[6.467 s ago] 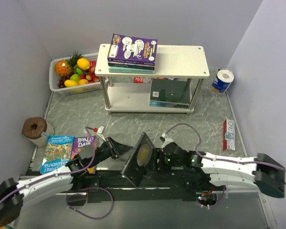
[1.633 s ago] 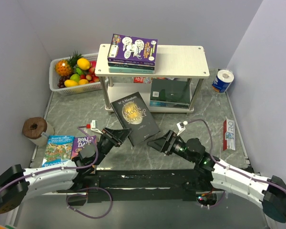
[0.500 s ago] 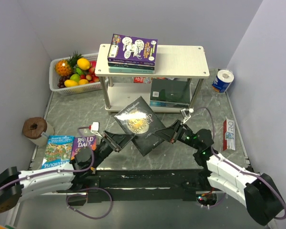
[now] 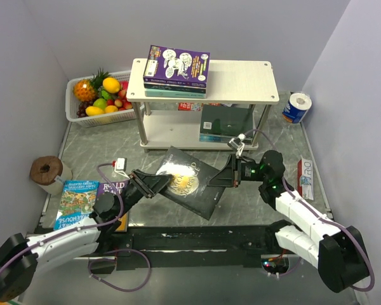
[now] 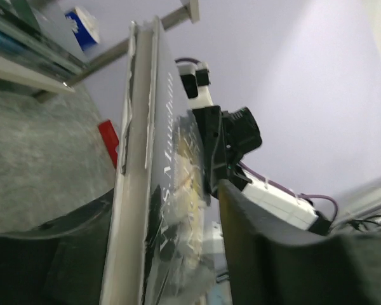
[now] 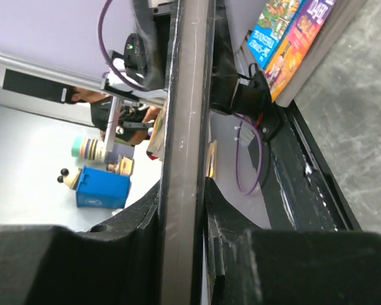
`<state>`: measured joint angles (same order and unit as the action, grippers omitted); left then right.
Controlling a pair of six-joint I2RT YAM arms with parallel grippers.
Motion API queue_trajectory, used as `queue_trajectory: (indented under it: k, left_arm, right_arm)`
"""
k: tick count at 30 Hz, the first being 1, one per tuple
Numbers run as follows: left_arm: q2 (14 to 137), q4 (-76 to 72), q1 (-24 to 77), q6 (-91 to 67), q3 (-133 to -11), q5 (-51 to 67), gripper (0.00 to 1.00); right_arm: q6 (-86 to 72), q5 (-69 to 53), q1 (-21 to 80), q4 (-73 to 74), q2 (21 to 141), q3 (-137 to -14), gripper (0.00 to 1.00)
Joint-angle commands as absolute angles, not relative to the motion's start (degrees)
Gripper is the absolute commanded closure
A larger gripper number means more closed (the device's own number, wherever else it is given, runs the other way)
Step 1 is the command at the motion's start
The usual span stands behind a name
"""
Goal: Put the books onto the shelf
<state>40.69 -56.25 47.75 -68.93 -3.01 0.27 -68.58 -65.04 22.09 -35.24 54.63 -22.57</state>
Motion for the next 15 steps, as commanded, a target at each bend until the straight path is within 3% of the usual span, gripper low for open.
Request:
queue_trajectory:
  k: [1, 4, 5, 6, 8, 9, 12, 13, 15]
  left_arm:
    - [44.8, -66.8, 46.6, -69.1, -1.8, 10.7, 0.56]
    - [48.0, -70.5, 46.5, -69.3, -2.8, 14.7, 0.71]
    - [48.8, -71.4, 46.5, -69.4, -3.1, 15.6, 0.93]
    - [50.0, -72.2, 46.5, -70.0, -3.0, 16.1, 0.98]
    - [50.8, -73.0, 46.4, -71.4, -2.9, 16.0, 0.98]
    - [51.1, -73.0, 46.4, -71.9, -2.8, 15.6, 0.98]
    - [49.8, -68.4, 46.4, -73.8, -3.3, 9.8, 0.98]
    - [49.4, -67.3, 46.4, -74.3, -3.3, 8.2, 0.98]
    - [48.4, -67.1, 46.5, -76.4, -3.1, 3.0, 0.98]
  right_arm:
    - [-67.8, -72.0, 21.2, -33.6, 54.2, -29.6, 1.00]
    - [-64.6, -71.2, 20.9, -28.4, 54.6, -30.5, 1.00]
    - [-64.1, -71.2, 20.8, -27.7, 54.7, -30.6, 1.00]
    - [-64.1, -71.2, 20.5, -27.6, 55.0, -30.7, 1.00]
    - [-63.1, -69.6, 20.0, -27.0, 54.7, -30.7, 1.00]
    - [-61.1, -68.7, 19.2, -20.3, 53.7, -31.4, 0.90]
    - [-45.7, -56.0, 18.9, -0.3, 49.3, -37.9, 0.40]
    - [-43.0, -50.8, 18.8, 8.5, 48.0, -40.8, 0.35]
    - [-41.0, -44.8, 18.9, 10.4, 44.8, -41.0, 0.21]
